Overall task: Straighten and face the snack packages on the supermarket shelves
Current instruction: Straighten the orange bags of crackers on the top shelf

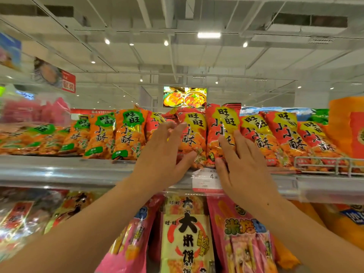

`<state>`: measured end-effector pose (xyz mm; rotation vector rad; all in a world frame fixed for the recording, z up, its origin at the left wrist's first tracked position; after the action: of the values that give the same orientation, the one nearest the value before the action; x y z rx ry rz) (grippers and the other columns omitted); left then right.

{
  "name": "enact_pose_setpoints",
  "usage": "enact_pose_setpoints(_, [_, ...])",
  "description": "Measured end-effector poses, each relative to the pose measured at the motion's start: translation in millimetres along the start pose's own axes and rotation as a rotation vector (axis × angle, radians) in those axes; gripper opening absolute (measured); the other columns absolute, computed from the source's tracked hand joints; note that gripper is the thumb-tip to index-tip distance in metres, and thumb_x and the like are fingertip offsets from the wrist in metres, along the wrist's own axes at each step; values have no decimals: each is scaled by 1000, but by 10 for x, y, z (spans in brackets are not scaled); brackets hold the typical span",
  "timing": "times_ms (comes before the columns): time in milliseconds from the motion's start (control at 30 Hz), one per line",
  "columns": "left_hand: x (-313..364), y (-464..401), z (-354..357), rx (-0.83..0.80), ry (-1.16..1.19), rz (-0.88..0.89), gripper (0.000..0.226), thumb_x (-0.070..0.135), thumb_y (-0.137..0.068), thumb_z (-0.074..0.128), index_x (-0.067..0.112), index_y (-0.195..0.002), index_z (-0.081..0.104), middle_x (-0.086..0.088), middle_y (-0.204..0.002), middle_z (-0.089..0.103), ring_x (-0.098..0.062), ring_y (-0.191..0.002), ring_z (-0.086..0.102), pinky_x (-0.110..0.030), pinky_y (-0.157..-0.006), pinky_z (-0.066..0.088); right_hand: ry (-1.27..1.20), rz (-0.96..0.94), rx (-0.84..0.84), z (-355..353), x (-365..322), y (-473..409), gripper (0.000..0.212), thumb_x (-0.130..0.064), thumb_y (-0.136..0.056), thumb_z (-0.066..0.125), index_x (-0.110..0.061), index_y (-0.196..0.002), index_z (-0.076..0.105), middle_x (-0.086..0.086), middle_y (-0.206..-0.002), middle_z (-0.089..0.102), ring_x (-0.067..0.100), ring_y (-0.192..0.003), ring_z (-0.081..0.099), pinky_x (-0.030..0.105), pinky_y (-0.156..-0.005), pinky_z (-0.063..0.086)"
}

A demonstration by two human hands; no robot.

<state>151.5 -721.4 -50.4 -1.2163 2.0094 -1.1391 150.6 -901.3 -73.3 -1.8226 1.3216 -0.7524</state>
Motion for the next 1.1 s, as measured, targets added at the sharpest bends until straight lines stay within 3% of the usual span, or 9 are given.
enact_pose_setpoints(100, [-243,341,-156,-31,-134,42,59,46,-96,37,11,-143,45,-12,-144,44,-31,-133,41,-51,-106,38,-102,-103,108,-104,-241,9,51,-29,-94,41,-12,-142,46,19,-152,34,38,-139,30,50,-113,23])
enact_pose_setpoints(167, [-630,654,-310,-80,-221,-70,65,51,-97,27,13,-148,40,-9,-155,35,-29,-146,25,-49,-118,21,-210,-232,130,-117,-586,26,50,-27,-92,45,-11,-139,49,15,-152,37,33,-142,28,49,-115,22])
enact_pose_setpoints(267, [-1236,1129,-597,-182,-323,-227,75,66,-91,-2,28,-155,3,4,-163,-4,-16,-150,-11,-34,-120,-7,-335,-394,64,-10,-1245,39,56,-29,-89,52,-12,-142,46,8,-154,34,25,-146,20,46,-118,21])
enact_pose_setpoints(333, [-1541,1392,-806,-272,-443,-286,68,66,-87,-13,35,-148,-18,8,-157,-24,-14,-149,-16,-33,-118,-12,-371,-479,-7,89,-1720,20,61,-36,-90,49,-14,-147,39,3,-157,27,19,-148,11,41,-120,16])
enact_pose_setpoints(400, [-1767,1615,-1030,-354,-501,-327,60,59,-96,0,37,-151,-14,9,-159,-23,-17,-151,-11,-35,-119,-7,-405,-552,-73,192,-2208,-19,63,-41,-94,44,-18,-151,29,-1,-160,17,14,-149,1,35,-121,8])
enact_pose_setpoints(500, [-2044,1921,-1399,-401,-502,-388,58,52,-101,17,33,-156,9,8,-164,-1,-15,-151,-3,-35,-121,1,-431,-625,-142,325,-2901,-69,63,-44,-97,38,-21,-153,19,-3,-162,4,11,-148,-8,27,-119,-2])
enact_pose_setpoints(633, [-2448,2342,-1987,-374,-495,-522,62,55,-100,25,30,-156,16,8,-164,5,-11,-150,2,-31,-120,6,-429,-695,-169,417,-3767,-151,62,-43,-97,38,-23,-152,19,-2,-162,5,15,-148,-3,31,-118,2])
enact_pose_setpoints(833, [-3202,2831,-2826,-374,-513,-568,63,52,-99,35,27,-155,19,4,-164,10,-12,-151,3,-29,-121,10,-385,-681,-189,608,-4944,-419,65,-46,-97,39,-22,-153,17,2,-162,7,21,-148,0,38,-119,3])
enact_pose_setpoints(1100, [-4258,3031,-3273,-354,-454,-528,68,52,-98,40,23,-156,16,1,-164,9,-15,-151,4,-32,-121,11,-120,-532,-226,1166,-5304,-389,76,-55,-94,32,-22,-154,1,1,-156,-25,23,-146,-21,40,-112,-18])
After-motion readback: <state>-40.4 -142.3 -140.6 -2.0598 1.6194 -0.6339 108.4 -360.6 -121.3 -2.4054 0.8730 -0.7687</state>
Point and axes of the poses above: each hand's wrist, its own y-axis away from the middle knuckle, its own z-axis out of the palm, x = y × z, the point moved 6 cm from there along -y, towards the middle knuckle
